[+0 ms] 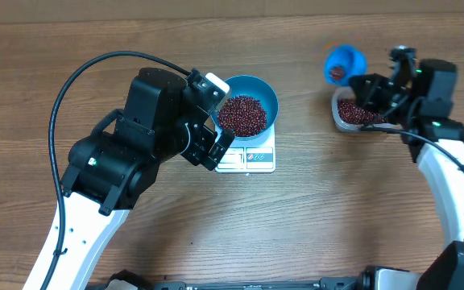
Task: Scoop item into bowl and weigh 150g on scale
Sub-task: 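Return the scoop with the right gripper and dip it into the tub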
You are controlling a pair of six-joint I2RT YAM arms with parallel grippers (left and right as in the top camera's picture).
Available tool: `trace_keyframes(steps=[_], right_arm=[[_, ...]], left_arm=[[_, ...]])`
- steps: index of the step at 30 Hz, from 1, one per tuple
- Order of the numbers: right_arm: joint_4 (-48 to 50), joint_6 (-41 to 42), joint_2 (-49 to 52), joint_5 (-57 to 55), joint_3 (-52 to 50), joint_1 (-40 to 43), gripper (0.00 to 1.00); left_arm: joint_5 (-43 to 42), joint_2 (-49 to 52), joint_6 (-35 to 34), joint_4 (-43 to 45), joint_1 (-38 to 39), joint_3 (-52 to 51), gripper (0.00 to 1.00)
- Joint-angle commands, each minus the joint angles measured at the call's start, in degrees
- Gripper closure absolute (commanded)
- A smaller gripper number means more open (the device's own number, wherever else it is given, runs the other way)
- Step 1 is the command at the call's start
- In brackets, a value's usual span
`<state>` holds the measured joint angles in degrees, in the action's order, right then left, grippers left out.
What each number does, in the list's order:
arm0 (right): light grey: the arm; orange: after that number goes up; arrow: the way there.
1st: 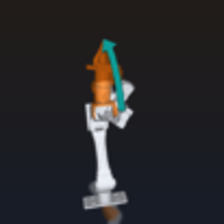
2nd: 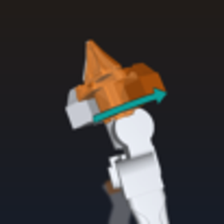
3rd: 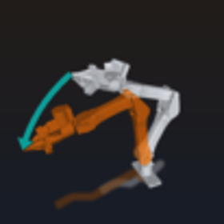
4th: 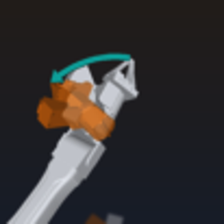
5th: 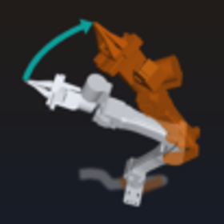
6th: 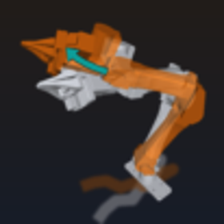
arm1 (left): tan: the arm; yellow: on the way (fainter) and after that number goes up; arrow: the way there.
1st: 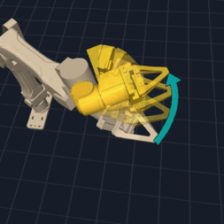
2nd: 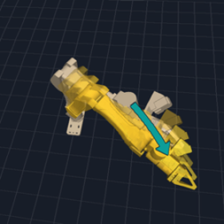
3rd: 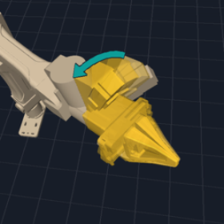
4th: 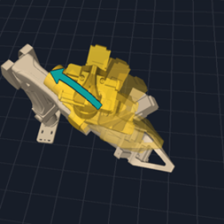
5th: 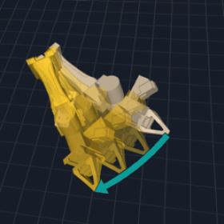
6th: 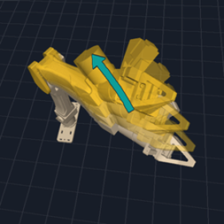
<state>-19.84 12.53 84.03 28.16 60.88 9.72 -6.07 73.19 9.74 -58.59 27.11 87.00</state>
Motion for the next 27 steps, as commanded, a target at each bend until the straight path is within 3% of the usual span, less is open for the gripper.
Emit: trace_keyframes(steps=[1, 6, 14, 27], right_arm=[[-1.86, -5.92, -1.86, -1.62, 1.84, 2.34, 0.96], [-4.68, -14.45, -1.86, -1.86, 1.84, 3.87, 0.96], [-9.79, -27.47, -1.86, -14.78, 1.84, 3.52, 0.96], [-10.73, -32.57, -1.86, -41.79, 1.88, -7.26, 0.96]], left_arm=[[-1.03, 0.31, -0.61, 0.09, -0.09, 1.22, 0.0], [-1.03, 0.31, -0.61, 0.09, -0.09, 1.22, 0.01], [-1.01, 0.31, -0.59, 0.07, -0.09, 1.22, 0.0], [-1.01, 0.31, -0.59, 0.07, -0.09, 1.22, 0.0]])
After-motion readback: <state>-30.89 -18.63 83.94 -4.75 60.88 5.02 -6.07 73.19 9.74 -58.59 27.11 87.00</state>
